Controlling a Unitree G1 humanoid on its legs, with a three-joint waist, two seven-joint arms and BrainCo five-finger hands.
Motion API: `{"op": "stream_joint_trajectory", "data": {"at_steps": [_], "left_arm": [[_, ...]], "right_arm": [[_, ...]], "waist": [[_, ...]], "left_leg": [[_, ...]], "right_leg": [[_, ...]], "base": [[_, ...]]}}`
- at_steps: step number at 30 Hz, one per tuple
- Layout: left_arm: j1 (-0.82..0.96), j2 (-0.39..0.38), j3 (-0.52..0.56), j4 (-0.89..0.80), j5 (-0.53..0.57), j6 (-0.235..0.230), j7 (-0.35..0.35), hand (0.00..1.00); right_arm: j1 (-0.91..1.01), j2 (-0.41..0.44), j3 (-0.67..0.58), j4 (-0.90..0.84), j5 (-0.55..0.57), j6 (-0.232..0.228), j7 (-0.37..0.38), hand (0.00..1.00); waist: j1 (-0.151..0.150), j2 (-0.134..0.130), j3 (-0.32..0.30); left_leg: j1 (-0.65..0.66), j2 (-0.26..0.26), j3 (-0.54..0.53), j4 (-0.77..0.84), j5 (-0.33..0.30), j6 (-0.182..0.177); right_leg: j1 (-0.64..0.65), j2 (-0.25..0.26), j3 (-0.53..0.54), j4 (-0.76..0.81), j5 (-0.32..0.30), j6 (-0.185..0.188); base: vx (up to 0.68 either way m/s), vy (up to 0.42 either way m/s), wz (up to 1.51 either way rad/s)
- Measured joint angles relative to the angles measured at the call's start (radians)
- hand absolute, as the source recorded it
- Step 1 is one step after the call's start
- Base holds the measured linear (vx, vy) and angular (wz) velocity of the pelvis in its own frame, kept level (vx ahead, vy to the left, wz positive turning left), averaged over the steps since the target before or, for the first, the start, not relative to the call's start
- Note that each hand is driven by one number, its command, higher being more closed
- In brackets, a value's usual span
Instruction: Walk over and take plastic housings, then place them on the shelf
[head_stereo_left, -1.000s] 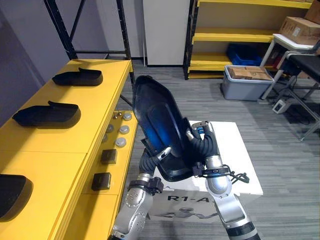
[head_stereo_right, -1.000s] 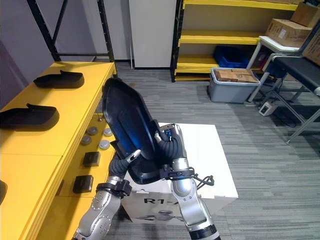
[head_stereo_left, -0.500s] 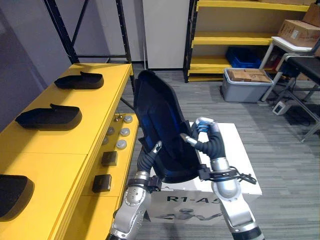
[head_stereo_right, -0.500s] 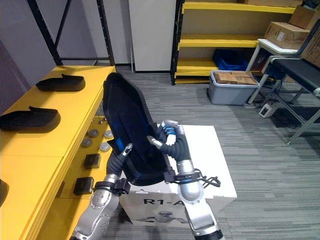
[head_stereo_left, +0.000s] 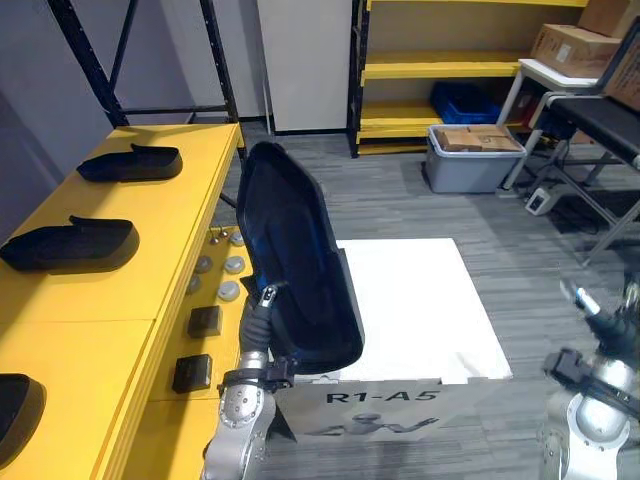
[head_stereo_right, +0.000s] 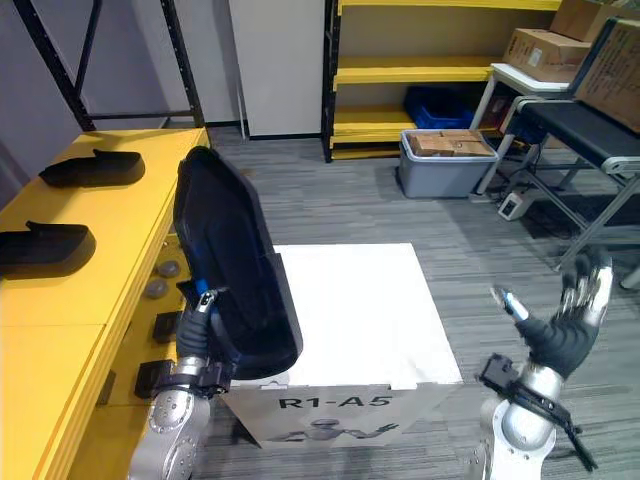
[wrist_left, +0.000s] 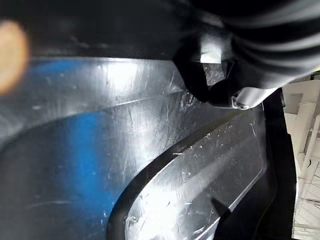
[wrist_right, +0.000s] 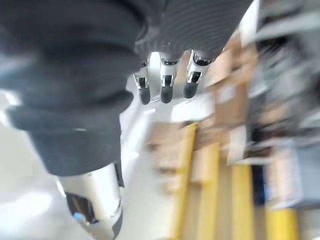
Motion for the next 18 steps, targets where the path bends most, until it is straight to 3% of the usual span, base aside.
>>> {"op": "stream_joint_trajectory", "data": {"at_steps": [6, 12, 18], "left_arm": [[0.054, -0.023, 0.016, -0.068, 0.009, -0.01, -0.02, 1.0], [0.076, -0.039, 0.016, -0.071, 0.01, -0.01, -0.047, 1.0], [0.082, -0.051, 0.019, -0.07, 0.017, -0.01, -0.051, 1.0]], "right_arm": [[0.095, 0.058, 0.034, 0.311, 0.041, 0.088, 0.074, 0.0], [0.122, 0.108, 0.122, 0.618, 0.014, 0.131, 0.173, 0.0], [0.101, 0.121, 0.184, 0.782, -0.005, 0.151, 0.22, 0.0]], "waist": [[0.002, 0.004, -0.003], [0.022, -0.001, -0.009], [0.039, -0.009, -0.015]], "left_leg": [[0.01, 0.003, 0.022, 0.006, -0.004, 0.001], [0.016, 0.004, 0.028, 0.028, -0.026, 0.003], [0.017, -0.002, 0.02, 0.037, -0.027, 0.003]], "right_leg": [[-0.028, -0.002, 0.003, 0.082, -0.042, 0.004], [-0.033, -0.005, -0.003, 0.141, -0.079, 0.008], [-0.031, -0.014, -0.023, 0.164, -0.092, 0.007]], "base": [[0.01, 0.009, -0.04], [-0.03, 0.009, 0.02], [-0.01, 0.013, 0.09]]}}
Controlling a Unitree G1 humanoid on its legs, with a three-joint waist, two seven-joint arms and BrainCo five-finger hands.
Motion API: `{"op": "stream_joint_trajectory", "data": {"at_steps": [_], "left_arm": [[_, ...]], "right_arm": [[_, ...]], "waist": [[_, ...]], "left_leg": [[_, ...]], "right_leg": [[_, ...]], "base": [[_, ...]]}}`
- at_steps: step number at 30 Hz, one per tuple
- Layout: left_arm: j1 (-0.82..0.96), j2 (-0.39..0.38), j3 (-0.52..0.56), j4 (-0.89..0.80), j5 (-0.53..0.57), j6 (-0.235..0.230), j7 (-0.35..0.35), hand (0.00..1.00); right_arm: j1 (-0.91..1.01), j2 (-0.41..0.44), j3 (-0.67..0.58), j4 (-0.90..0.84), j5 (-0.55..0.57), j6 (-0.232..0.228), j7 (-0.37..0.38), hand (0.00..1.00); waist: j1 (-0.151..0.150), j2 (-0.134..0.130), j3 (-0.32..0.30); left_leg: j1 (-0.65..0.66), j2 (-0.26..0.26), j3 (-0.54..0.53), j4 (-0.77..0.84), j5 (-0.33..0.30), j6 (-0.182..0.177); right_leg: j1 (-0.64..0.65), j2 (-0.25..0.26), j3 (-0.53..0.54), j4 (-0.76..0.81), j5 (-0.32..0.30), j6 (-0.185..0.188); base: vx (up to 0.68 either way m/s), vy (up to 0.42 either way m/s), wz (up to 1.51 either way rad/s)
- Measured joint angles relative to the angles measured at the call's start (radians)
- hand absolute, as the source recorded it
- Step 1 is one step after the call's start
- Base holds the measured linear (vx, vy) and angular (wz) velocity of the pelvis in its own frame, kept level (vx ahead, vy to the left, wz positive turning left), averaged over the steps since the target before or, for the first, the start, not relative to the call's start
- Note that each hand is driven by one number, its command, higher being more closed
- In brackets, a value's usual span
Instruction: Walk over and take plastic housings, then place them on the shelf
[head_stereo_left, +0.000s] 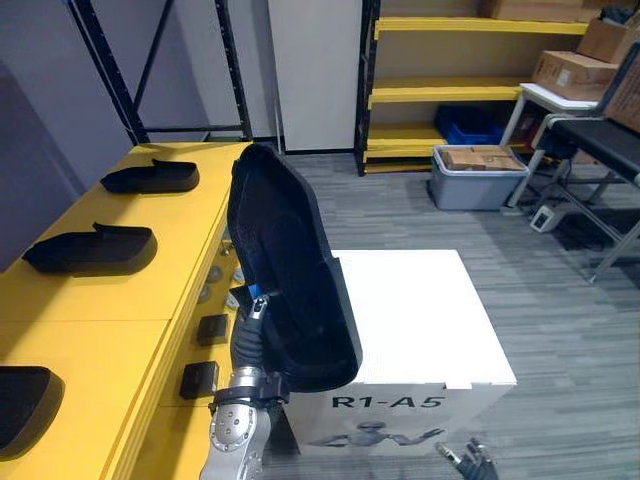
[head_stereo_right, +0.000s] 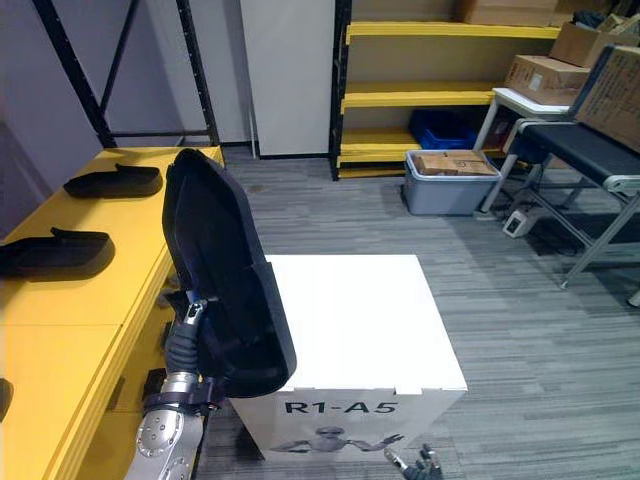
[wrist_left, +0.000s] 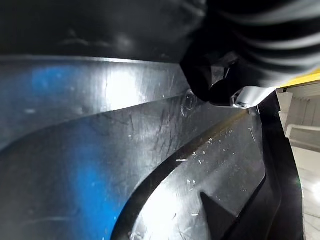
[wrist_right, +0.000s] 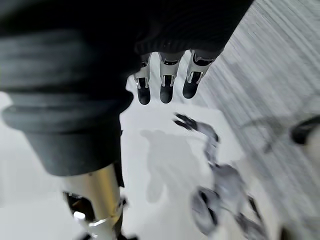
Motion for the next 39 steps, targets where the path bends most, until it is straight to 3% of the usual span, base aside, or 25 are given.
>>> {"op": "stream_joint_trajectory", "data": {"at_steps": [6, 8, 12, 13, 14, 15, 17, 19, 20, 21, 22, 24, 27, 30, 32, 33, 34, 35, 38, 39], "left_arm": [[0.003, -0.008, -0.003, 0.014, 0.003, 0.0, -0.002, 1.0], [0.007, -0.006, 0.001, 0.014, 0.003, 0.0, 0.001, 1.0], [0.009, -0.006, -0.004, 0.004, 0.002, 0.0, 0.009, 1.0], [0.01, -0.007, 0.002, -0.014, 0.002, 0.0, 0.014, 1.0], [0.01, -0.006, 0.006, -0.031, 0.001, -0.001, 0.015, 1.0], [0.009, -0.008, 0.006, -0.035, 0.001, -0.001, 0.015, 1.0], [0.009, -0.008, 0.001, -0.035, 0.001, -0.001, 0.016, 1.0], [0.008, -0.008, -0.004, -0.036, 0.0, -0.006, 0.014, 1.0], [0.009, -0.007, -0.008, -0.031, 0.0, -0.017, 0.013, 1.0], [0.007, -0.006, -0.01, -0.027, 0.0, -0.027, 0.013, 1.0], [0.001, 0.003, -0.003, -0.013, 0.001, -0.03, 0.013, 1.0], [-0.004, 0.009, 0.0, 0.023, 0.004, -0.028, 0.025, 1.0], [-0.009, 0.009, 0.007, 0.023, 0.042, -0.028, 0.043, 1.0], [-0.011, 0.006, 0.015, 0.022, 0.074, -0.026, 0.048, 1.0], [-0.011, 0.0, 0.006, 0.018, 0.102, -0.026, 0.057, 1.0], [-0.017, 0.002, -0.003, 0.017, 0.109, -0.028, 0.063, 1.0], [-0.023, 0.001, -0.002, 0.018, 0.113, -0.027, 0.069, 1.0], [-0.028, -0.002, -0.003, 0.018, 0.118, -0.026, 0.084, 1.0], [-0.032, -0.006, -0.005, 0.014, 0.119, -0.027, 0.102, 1.0], [-0.031, -0.005, -0.01, 0.011, 0.119, -0.027, 0.102, 1.0]], "right_arm": [[-0.032, -0.011, 0.077, 0.081, -0.057, 0.014, 0.017, 0.0], [-0.051, -0.012, 0.097, 0.102, -0.071, 0.015, 0.019, 0.0], [-0.087, -0.028, 0.173, 0.124, -0.101, 0.015, 0.009, 0.0], [-0.105, -0.033, 0.175, 0.124, -0.107, 0.014, 0.008, 0.0], [-0.132, -0.046, 0.174, 0.124, -0.112, 0.015, 0.002, 0.0], [-0.14, -0.055, 0.174, 0.125, -0.113, 0.015, -0.001, 0.0], [-0.146, -0.079, 0.175, 0.126, -0.137, 0.018, -0.014, 0.0], [-0.149, -0.09, 0.174, 0.149, -0.14, 0.017, -0.018, 0.0], [-0.163, -0.096, 0.172, 0.175, -0.142, 0.017, -0.019, 0.0], [-0.175, -0.111, 0.172, 0.2, -0.147, 0.017, -0.019, 0.0], [-0.188, -0.099, 0.172, 0.228, -0.148, 0.02, -0.02, 0.0], [-0.183, -0.079, 0.185, 0.239, -0.156, 0.019, -0.011, 0.0], [-0.22, -0.078, 0.195, 0.277, -0.169, 0.02, -0.01, 0.0], [-0.248, -0.083, 0.194, 0.274, -0.178, 0.019, -0.01, 0.0], [-0.247, -0.091, 0.192, 0.27, -0.178, 0.019, -0.01, 0.0], [-0.234, -0.091, 0.192, 0.262, -0.178, 0.019, -0.01, 0.0], [-0.224, -0.087, 0.193, 0.248, -0.178, 0.019, -0.01, 0.0], [-0.201, -0.082, 0.192, 0.219, -0.177, 0.019, -0.01, 0.0], [-0.158, -0.076, 0.19, 0.138, -0.174, 0.019, -0.012, 0.0], [-0.132, -0.066, 0.192, 0.114, -0.173, 0.019, -0.012, 0.0]], "waist": [[0.018, -0.023, -0.012], [0.041, -0.038, -0.001], [0.064, -0.071, 0.05], [0.068, -0.067, 0.076], [0.07, -0.063, 0.097], [0.069, -0.058, 0.101], [0.06, -0.048, 0.101], [0.058, -0.047, 0.101], [0.049, -0.035, 0.094], [0.034, -0.001, 0.086], [0.031, -0.02, 0.091], [0.015, -0.032, 0.077], [0.008, -0.029, 0.079], [0.008, -0.028, 0.089], [-0.015, -0.024, 0.096], [-0.037, -0.017, 0.101], [-0.038, -0.023, 0.105], [-0.036, -0.026, 0.108], [-0.053, -0.031, 0.107], [-0.055, -0.051, 0.097]], "left_leg": [[0.003, -0.021, -0.026, 0.011, 0.003, -0.001], [-0.001, -0.031, -0.052, 0.024, 0.005, -0.004], [-0.111, -0.079, -0.198, 0.1, 0.026, -0.035], [-0.148, -0.06, -0.13, 0.106, 0.001, -0.027], [-0.201, -0.001, 0.029, 0.156, -0.006, -0.031], [-0.226, 0.033, 0.121, 0.187, -0.012, -0.036], [-0.254, 0.13, 0.374, 0.306, -0.029, -0.011], [-0.236, 0.159, 0.417, 0.376, -0.039, 0.006], [-0.215, 0.162, 0.416, 0.4, -0.05, 0.009], [-0.193, 0.149, 0.415, 0.327, -0.119, 0.007], [-0.179, 0.116, 0.423, 0.297, -0.108, 0.006], [-0.123, 0.004, 0.381, 0.138, -0.033, 0.049], [-0.138, -0.03, 0.356, 0.169, -0.045, 0.072], [-0.117, -0.038, 0.333, 0.183, -0.056, 0.082], [-0.082, -0.049, 0.266, 0.171, -0.073, 0.082], [-0.076, -0.045, 0.202, 0.163, -0.085, 0.087], [-0.075, -0.048, 0.181, 0.164, -0.085, 0.087], [-0.073, -0.054, 0.146, 0.165, -0.086, 0.086], [-0.086, -0.061, 0.039, 0.222, -0.114, 0.062], [-0.109, -0.072, -0.009, 0.276, -0.144, 0.04]], "right_leg": [[0.0, -0.031, -0.046, 0.071, -0.052, 0.007], [0.007, -0.042, -0.071, 0.092, -0.068, 0.009], [-0.002, -0.1, -0.257, 0.146, -0.114, 0.007], [-0.002, -0.118, -0.325, 0.153, -0.119, 0.005], [-0.002, -0.133, -0.392, 0.153, -0.119, 0.005], [-0.001, -0.143, -0.426, 0.154, -0.119, 0.005], [0.021, -0.184, -0.529, 0.163, -0.119, 0.006], [0.042, -0.222, -0.586, 0.17, -0.123, 0.017], [0.049, -0.244, -0.621, 0.182, -0.14, 0.055], [0.05, -0.254, -0.64, 0.215, -0.156, 0.082], [0.049, -0.28, -0.632, 0.224, -0.158, 0.088], [0.082, -0.289, -0.607, 0.125, -0.135, 0.096], [0.136, -0.288, -0.605, 0.053, -0.053, 0.108], [0.13, -0.326, -0.608, 0.167, -0.047, 0.113], [0.088, -0.371, -0.539, 0.389, -0.036, 0.087], [0.006, -0.339, -0.361, 0.51, -0.131, 0.067], [-0.027, -0.308, -0.268, 0.536, -0.175, 0.061], [-0.087, -0.244, -0.116, 0.561, -0.229, 0.062], [-0.158, -0.112, 0.14, 0.536, -0.258, 0.063], [-0.154, -0.102, 0.171, 0.446, -0.212, 0.059]], "base": [[0.0, 0.022, 0.27], [-0.02, 0.009, 0.53], [-0.11, -0.021, 1.45], [-0.16, 0.003, 1.67], [-0.15, 0.014, 1.7], [-0.1, 0.024, 1.51], [0.01, 0.161, 1.52], [0.02, 0.239, 1.14], [0.0, 0.277, 0.89], [0.01, 0.291, 0.91], [0.04, 0.295, 0.75], [0.09, 0.238, 0.82], [0.13, 0.17, 0.56], [0.18, 0.134, 0.31], [0.12, 0.052, 0.86], [0.09, -0.011, 1.02], [0.09, -0.074, 1.1], [0.08, -0.109, 0.97], [0.07, -0.191, 1.11], [0.04, -0.281, 1.32]]}}
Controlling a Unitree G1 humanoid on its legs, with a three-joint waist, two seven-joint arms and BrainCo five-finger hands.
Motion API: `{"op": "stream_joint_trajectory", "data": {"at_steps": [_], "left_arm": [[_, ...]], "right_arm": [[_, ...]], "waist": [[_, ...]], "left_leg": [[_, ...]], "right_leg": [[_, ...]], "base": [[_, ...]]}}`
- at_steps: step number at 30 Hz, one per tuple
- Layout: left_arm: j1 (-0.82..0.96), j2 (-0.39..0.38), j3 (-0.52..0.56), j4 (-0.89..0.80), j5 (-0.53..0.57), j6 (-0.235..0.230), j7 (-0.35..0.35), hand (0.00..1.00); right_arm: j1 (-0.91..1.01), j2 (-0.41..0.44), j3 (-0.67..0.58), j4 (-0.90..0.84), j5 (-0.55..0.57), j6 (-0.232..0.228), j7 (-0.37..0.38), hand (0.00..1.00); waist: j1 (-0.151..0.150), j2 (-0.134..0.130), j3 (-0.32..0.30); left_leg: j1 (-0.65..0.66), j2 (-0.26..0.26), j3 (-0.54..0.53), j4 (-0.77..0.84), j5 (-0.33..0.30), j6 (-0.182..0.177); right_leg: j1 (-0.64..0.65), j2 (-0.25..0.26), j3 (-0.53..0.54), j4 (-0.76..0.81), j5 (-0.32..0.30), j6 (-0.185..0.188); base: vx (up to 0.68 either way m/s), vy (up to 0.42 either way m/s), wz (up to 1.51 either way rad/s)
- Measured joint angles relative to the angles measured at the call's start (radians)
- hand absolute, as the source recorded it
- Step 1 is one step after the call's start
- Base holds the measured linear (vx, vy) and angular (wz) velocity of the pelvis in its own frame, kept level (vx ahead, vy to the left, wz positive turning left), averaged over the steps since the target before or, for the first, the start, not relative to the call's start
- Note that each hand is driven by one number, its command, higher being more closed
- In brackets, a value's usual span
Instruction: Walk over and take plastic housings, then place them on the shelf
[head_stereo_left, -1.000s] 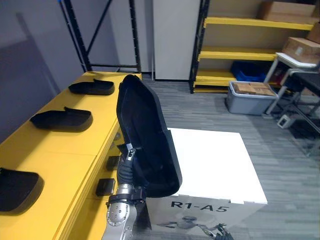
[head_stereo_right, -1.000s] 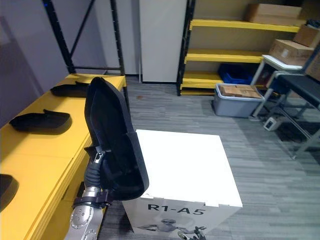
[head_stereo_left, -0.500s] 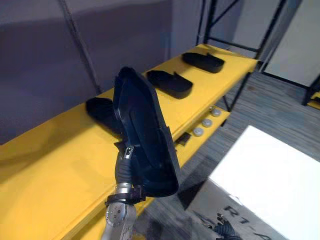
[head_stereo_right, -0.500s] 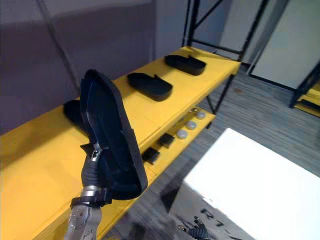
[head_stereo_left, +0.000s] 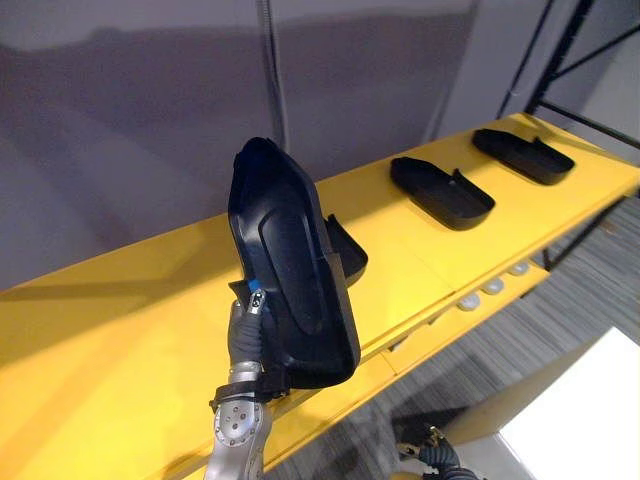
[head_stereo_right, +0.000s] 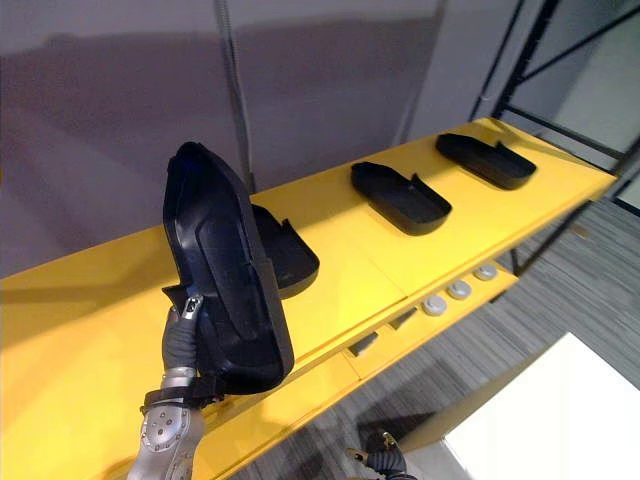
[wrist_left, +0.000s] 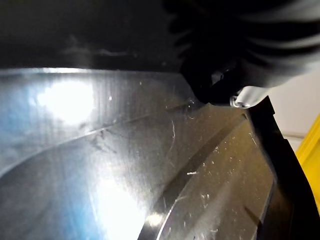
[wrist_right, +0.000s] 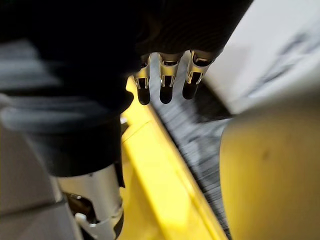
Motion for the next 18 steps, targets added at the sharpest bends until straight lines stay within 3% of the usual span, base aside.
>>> {"op": "stream_joint_trajectory", "data": {"at_steps": [1, 3, 6, 10, 12, 17, 18], "left_arm": [[0.001, 0.002, -0.003, -0.005, 0.001, -0.001, 0.0, 1.0], [0.008, -0.001, -0.032, -0.015, 0.001, -0.001, 0.001, 1.0], [0.027, 0.0, -0.044, -0.033, 0.0, -0.005, -0.004, 1.0], [0.032, -0.001, -0.044, -0.032, 0.0, -0.005, -0.004, 1.0], [0.032, -0.001, -0.042, -0.032, 0.0, -0.004, -0.003, 1.0], [0.032, -0.001, -0.023, -0.033, -0.002, -0.004, 0.002, 1.0], [0.032, -0.002, -0.007, -0.036, -0.002, -0.004, 0.002, 1.0]], "right_arm": [[0.008, 0.008, 0.0, -0.004, 0.0, 0.0, 0.0, 0.0], [0.033, 0.006, -0.003, -0.017, 0.001, 0.002, -0.001, 0.0], [0.044, 0.008, 0.0, -0.019, 0.002, 0.002, -0.002, 0.0], [0.052, 0.024, 0.0, -0.021, 0.001, 0.001, -0.006, 0.0], [0.055, 0.038, 0.001, -0.021, 0.001, 0.0, -0.009, 0.0], [0.043, 0.052, 0.0, -0.022, 0.002, 0.0, -0.015, 0.0], [0.033, 0.055, 0.0, -0.024, 0.002, 0.0, -0.019, 0.0]], "waist": [[0.007, -0.015, -0.001], [0.043, 0.006, -0.023], [0.058, 0.007, -0.032], [0.07, 0.004, -0.046], [0.072, -0.015, -0.041], [0.096, -0.034, -0.019], [0.092, -0.044, -0.009]], "left_leg": [[-0.008, -0.009, -0.021, 0.022, -0.015, -0.012], [-0.049, 0.033, -0.054, 0.055, -0.026, -0.035], [-0.042, 0.067, -0.071, 0.017, -0.008, -0.063], [-0.041, 0.066, -0.075, -0.024, 0.033, -0.071], [-0.042, 0.059, -0.083, -0.038, 0.054, -0.075], [-0.064, 0.052, -0.072, -0.008, 0.055, -0.074], [-0.078, 0.07, -0.012, 0.021, 0.022, -0.05]], "right_leg": [[0.005, -0.01, 0.001, -0.021, -0.013, 0.028], [0.054, 0.008, -0.079, -0.107, -0.036, 0.004], [0.098, 0.025, -0.144, -0.159, -0.027, -0.011], [0.135, 0.021, -0.179, -0.228, 0.001, -0.013], [0.167, 0.013, -0.215, -0.277, 0.02, -0.009], [0.168, 0.0, -0.229, -0.274, 0.021, -0.009], [0.161, -0.017, -0.234, -0.27, 0.024, -0.011]], "base": [[0.04, -0.279, 1.1], [0.08, -0.276, 0.86], [0.07, -0.191, 0.61], [0.09, -0.033, 0.28], [0.05, 0.008, 0.39], [-0.02, 0.024, 0.13], [-0.06, 0.064, 0.04]]}}
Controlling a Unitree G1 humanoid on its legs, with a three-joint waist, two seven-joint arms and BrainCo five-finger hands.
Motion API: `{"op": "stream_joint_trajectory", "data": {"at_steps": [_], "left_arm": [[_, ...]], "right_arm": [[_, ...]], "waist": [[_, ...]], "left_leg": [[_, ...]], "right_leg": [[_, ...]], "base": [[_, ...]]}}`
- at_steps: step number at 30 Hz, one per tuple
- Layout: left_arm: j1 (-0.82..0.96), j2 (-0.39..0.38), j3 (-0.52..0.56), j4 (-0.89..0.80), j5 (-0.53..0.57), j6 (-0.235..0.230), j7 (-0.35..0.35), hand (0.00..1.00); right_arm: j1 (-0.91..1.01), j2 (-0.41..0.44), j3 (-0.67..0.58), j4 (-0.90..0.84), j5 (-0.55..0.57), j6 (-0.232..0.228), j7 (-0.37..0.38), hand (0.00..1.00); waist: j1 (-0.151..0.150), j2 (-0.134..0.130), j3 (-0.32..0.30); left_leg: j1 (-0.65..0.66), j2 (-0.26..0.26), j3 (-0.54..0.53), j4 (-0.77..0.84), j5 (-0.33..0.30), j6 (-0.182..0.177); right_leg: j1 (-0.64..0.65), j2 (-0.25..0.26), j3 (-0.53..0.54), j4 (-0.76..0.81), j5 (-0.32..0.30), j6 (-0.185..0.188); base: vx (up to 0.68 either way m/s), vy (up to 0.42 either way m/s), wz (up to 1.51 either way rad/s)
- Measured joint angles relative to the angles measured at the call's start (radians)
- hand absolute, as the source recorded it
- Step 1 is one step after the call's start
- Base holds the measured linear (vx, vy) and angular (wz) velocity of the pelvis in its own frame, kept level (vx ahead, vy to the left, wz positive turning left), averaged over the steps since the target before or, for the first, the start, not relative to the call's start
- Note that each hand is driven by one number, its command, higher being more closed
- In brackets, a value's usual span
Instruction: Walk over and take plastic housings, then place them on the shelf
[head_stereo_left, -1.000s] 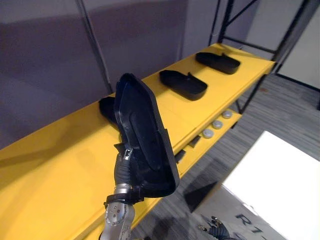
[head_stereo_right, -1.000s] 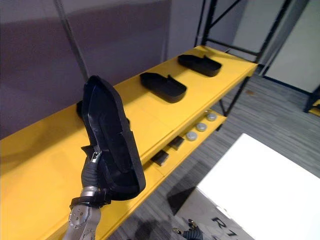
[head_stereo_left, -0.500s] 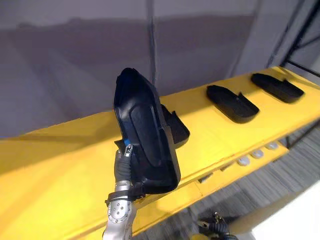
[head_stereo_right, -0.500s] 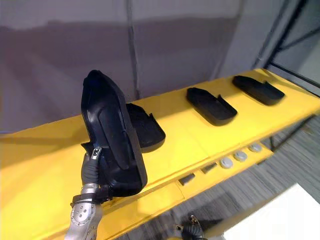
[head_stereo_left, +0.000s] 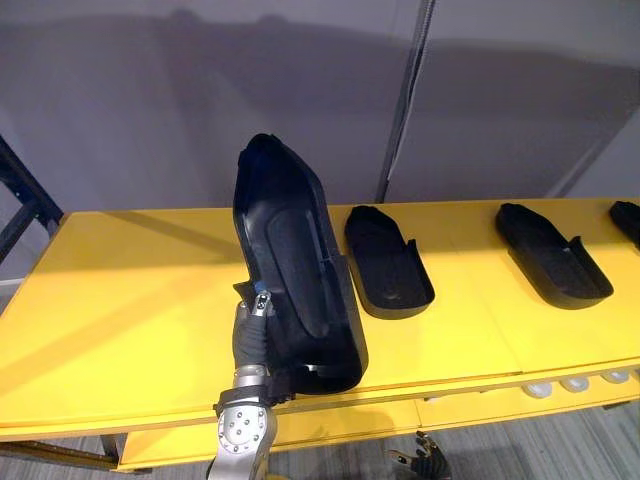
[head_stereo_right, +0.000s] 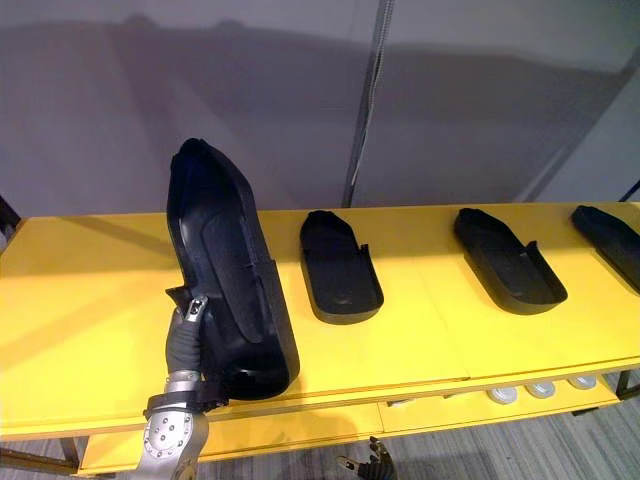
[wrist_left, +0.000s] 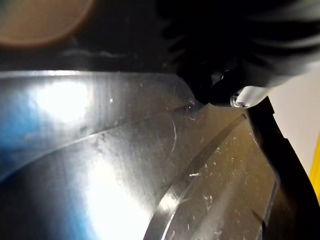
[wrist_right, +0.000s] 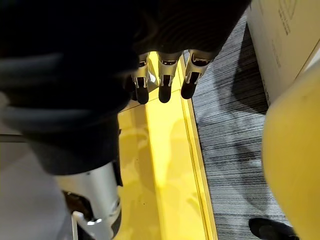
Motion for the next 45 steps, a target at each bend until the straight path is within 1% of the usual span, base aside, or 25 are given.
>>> {"op": "stream_joint_trajectory", "data": {"at_steps": [1, 2, 3, 4, 5, 6, 7, 8, 9, 10, 11, 12, 14, 15, 16, 17, 18, 19, 20, 23, 26, 30, 35, 41, 45], "left_arm": [[-0.001, 0.0, 0.007, -0.005, 0.0, 0.0, 0.001, 1.0], [0.0, -0.001, 0.012, -0.005, 0.0, 0.0, 0.004, 1.0], [0.001, -0.001, 0.014, -0.005, -0.001, 0.0, 0.013, 1.0], [0.0, -0.001, 0.013, -0.005, -0.002, 0.0, 0.015, 1.0], [-0.002, -0.001, 0.013, -0.006, -0.009, -0.002, 0.016, 1.0], [-0.004, -0.001, 0.013, -0.005, -0.018, -0.007, 0.02, 1.0], [-0.01, -0.001, 0.011, -0.004, -0.018, -0.008, 0.021, 1.0], [-0.031, -0.002, 0.013, 0.006, -0.018, -0.008, 0.021, 1.0], [-0.068, 0.001, 0.028, 0.031, -0.019, -0.008, 0.039, 1.0], [-0.073, 0.001, 0.031, 0.038, -0.019, -0.008, 0.044, 1.0], [-0.085, 0.002, 0.042, 0.054, -0.018, -0.007, 0.059, 1.0], [-0.091, 0.006, 0.044, 0.065, -0.018, -0.008, 0.065, 1.0], [-0.091, 0.006, 0.044, 0.062, -0.017, -0.008, 0.065, 1.0], [-0.088, 0.005, 0.044, 0.059, -0.017, -0.009, 0.066, 1.0], [-0.089, 0.003, 0.044, 0.059, -0.017, -0.009, 0.066, 1.0], [-0.09, 0.003, 0.045, 0.06, -0.016, -0.008, 0.065, 1.0], [-0.087, -0.004, 0.041, 0.06, -0.01, -0.005, 0.059, 1.0], [-0.086, -0.007, 0.036, 0.06, -0.006, -0.005, 0.06, 1.0], [-0.088, -0.007, 0.024, 0.059, 0.003, -0.007, 0.06, 1.0], [-0.093, -0.006, -0.008, 0.06, 0.024, -0.007, 0.053, 1.0], [-0.097, -0.005, -0.026, 0.06, 0.041, 0.003, 0.037, 1.0], [-0.103, -0.004, -0.029, 0.06, 0.064, 0.006, 0.01, 1.0], [-0.121, -0.001, -0.017, 0.085, 0.087, 0.037, -0.003, 1.0], [-0.229, 0.013, 0.084, 0.222, 0.111, 0.096, 0.009, 1.0], [-0.325, 0.033, 0.139, 0.338, 0.118, 0.139, 0.038, 1.0]], "right_arm": [[-0.006, -0.004, 0.001, -0.011, -0.001, 0.0, -0.003, 0.0], [-0.008, -0.008, 0.001, -0.017, -0.001, 0.0, -0.005, 0.0], [-0.006, -0.015, 0.002, -0.027, -0.002, 0.0, -0.008, 0.0], [-0.002, -0.019, 0.001, -0.039, -0.003, 0.0, -0.01, 0.0], [0.008, -0.029, 0.001, -0.053, -0.005, 0.0, -0.012, 0.0], [0.015, -0.042, -0.001, -0.047, -0.006, 0.001, -0.012, 0.0], [0.016, -0.05, -0.003, -0.047, -0.006, 0.001, -0.013, 0.0], [0.012, -0.058, -0.003, -0.018, -0.006, 0.003, -0.013, 0.0], [0.003, -0.026, 0.0, 0.01, -0.005, 0.008, -0.012, 0.0], [0.004, -0.019, 0.001, 0.012, -0.005, 0.008, -0.011, 0.0], [0.0, 0.0, 0.0, 0.005, -0.008, 0.008, -0.003, 0.0], [-0.008, 0.005, 0.001, 0.005, -0.008, 0.008, 0.0, 0.0], [-0.01, 0.016, 0.007, 0.0, -0.009, 0.008, 0.0, 0.0], [-0.012, 0.016, 0.017, -0.003, -0.01, 0.008, 0.001, 0.0], [-0.016, 0.016, 0.019, -0.004, -0.01, 0.008, 0.002, 0.0], [-0.028, 0.016, 0.019, -0.008, -0.011, 0.009, 0.007, 0.0], [-0.021, 0.016, 0.01, -0.012, -0.01, 0.009, 0.007, 0.0], [-0.016, 0.016, 0.002, -0.012, -0.01, 0.009, 0.006, 0.0], [-0.007, 0.013, -0.004, -0.012, -0.009, 0.009, 0.005, 0.0], [0.007, 0.013, -0.001, -0.013, -0.005, 0.009, 0.002, 0.0], [0.016, 0.013, -0.002, -0.013, -0.005, 0.009, 0.0, 0.0], [0.016, 0.011, -0.003, -0.012, -0.001, 0.01, -0.001, 0.0], [0.008, 0.015, -0.002, -0.009, -0.001, 0.01, 0.001, 0.0], [0.017, 0.012, -0.001, 0.035, -0.002, 0.018, 0.013, 0.0], [0.015, 0.009, 0.001, 0.049, -0.004, 0.018, 0.023, 0.0]], "waist": [[-0.005, 0.01, 0.006], [-0.008, 0.007, 0.011], [-0.025, 0.003, 0.013], [-0.03, 0.005, 0.012], [-0.042, 0.012, 0.007], [-0.051, 0.026, -0.004], [-0.054, 0.039, -0.012], [-0.064, 0.056, -0.025], [-0.07, 0.01, -0.015], [-0.069, 0.009, -0.016], [-0.07, 0.005, -0.015], [-0.064, 0.009, -0.011], [-0.042, -0.004, -0.018], [-0.042, -0.011, -0.023], [-0.044, -0.01, -0.023], [-0.053, -0.01, -0.017], [-0.055, -0.019, -0.014], [-0.053, -0.02, -0.013], [-0.052, -0.017, -0.013], [-0.05, -0.013, -0.016], [-0.062, -0.017, -0.016], [-0.058, -0.015, -0.033], [-0.049, -0.011, -0.043], [-0.052, -0.004, -0.066], [-0.076, 0.001, -0.079]], "left_leg": [[-0.024, 0.075, 0.1, 0.089, -0.022, 0.007], [-0.031, 0.121, 0.145, 0.132, -0.028, 0.004], [-0.027, 0.2, 0.218, 0.161, -0.027, 0.006], [-0.02, 0.231, 0.244, 0.157, -0.022, 0.013], [-0.001, 0.274, 0.277, 0.134, -0.005, 0.034], [0.003, 0.292, 0.279, 0.103, 0.018, 0.044], [0.0, 0.294, 0.278, 0.081, 0.047, 0.038], [-0.004, 0.266, 0.265, 0.046, 0.007, -0.104], [-0.026, 0.204, 0.256, 0.056, 0.002, -0.117], [-0.032, 0.197, 0.255, 0.062, 0.001, -0.114], [-0.047, 0.187, 0.247, 0.089, -0.009, -0.097], [-0.046, 0.186, 0.253, 0.111, -0.018, -0.08], [-0.028, 0.178, 0.282, 0.121, -0.032, -0.055], [-0.017, 0.166, 0.302, 0.115, -0.043, -0.035], [-0.011, 0.161, 0.309, 0.103, -0.05, -0.023], [-0.008, 0.155, 0.306, 0.094, -0.05, -0.012], [0.011, 0.129, 0.303, 0.073, -0.043, -0.001], [0.016, 0.116, 0.302, 0.065, -0.044, 0.004], [0.015, 0.092, 0.301, 0.066, -0.045, 0.009], [-0.011, 0.061, 0.289, 0.061, -0.027, -0.001], [-0.009, 0.059, 0.263, 0.03, 0.004, -0.011], [0.003, 0.075, 0.254, 0.012, 0.017, -0.018], [0.055, 0.09, 0.269, -0.079, 0.061, -0.014], [0.08, 0.082, 0.304, -0.153, 0.102, 0.001], [0.083, 0.067, 0.306, -0.201, 0.129, 0.002]], "right_leg": [[-0.011, -0.006, -0.003, 0.019, 0.0, 0.0], [-0.013, -0.015, -0.003, 0.031, 0.0, 0.0], [-0.012, -0.04, -0.01, 0.042, 0.0, 0.001], [-0.013, -0.054, -0.021, 0.05, 0.001, 0.002], [-0.017, -0.083, -0.028, 0.057, 0.001, 0.017], [-0.033, -0.11, -0.034, 0.052, 0.001, 0.041], [-0.034, -0.12, -0.046, 0.048, 0.0, 0.062], [-0.032, -0.149, -0.052, 0.022, 0.022, 0.114], [-0.026, -0.206, -0.051, -0.013, 0.08, 0.112], [-0.025, -0.21, -0.052, -0.022, 0.101, 0.111], [-0.015, -0.216, -0.053, -0.047, 0.177, 0.109], [-0.011, -0.216, -0.05, -0.045, 0.239, 0.089], [-0.051, -0.222, -0.046, 0.007, 0.289, 0.021], [-0.068, -0.231, -0.041, 0.032, 0.303, -0.001], [-0.073, -0.23, -0.039, 0.055, 0.285, 0.01], [-0.11, -0.183, 0.019, 0.201, 0.164, 0.067], [-0.122, -0.108, 0.064, 0.289, 0.052, 0.086], [-0.119, -0.075, 0.073, 0.306, 0.003, 0.086], [-0.107, -0.036, 0.082, 0.29, -0.061, 0.065], [-0.054, -0.042, 0.113, 0.153, -0.102, 0.046], [-0.014, -0.035, 0.086, 0.098, -0.098, 0.039], [0.007, -0.013, 0.085, 0.064, -0.065, 0.03], [0.03, 0.015, 0.112, -0.001, 0.036, 0.02], [0.025, 0.014, 0.152, -0.051, 0.102, 0.009], [0.021, 0.008, 0.177, -0.08, 0.107, 0.004]], "base": [[-0.05, 0.079, 0.01], [-0.03, 0.111, 0.05], [-0.02, 0.16, 0.1], [-0.01, 0.279, 0.22], [-0.03, 0.407, 0.21], [-0.01, 0.462, 0.19], [0.03, 0.561, 0.31], [0.09, 0.713, 0.51], [0.07, 0.602, 0.5], [0.03, 0.545, 0.4], [0.02, 0.372, 0.14], [0.02, 0.457, 0.08], [-0.01, 0.462, -0.23], [-0.04, 0.39, -0.27], [-0.07, 0.212, -0.07], [-0.08, 0.098, 0.1], [-0.08, 0.053, 0.16], [-0.06, -0.014, 0.18], [-0.03, -0.023, 0.11], [-0.04, -0.026, 0.15], [-0.02, -0.09, 0.26], [0.01, -0.031, 0.06], [-0.01, 0.041, -0.1], [-0.07, 0.042, -0.16], [-0.12, -0.002, -0.02]]}}
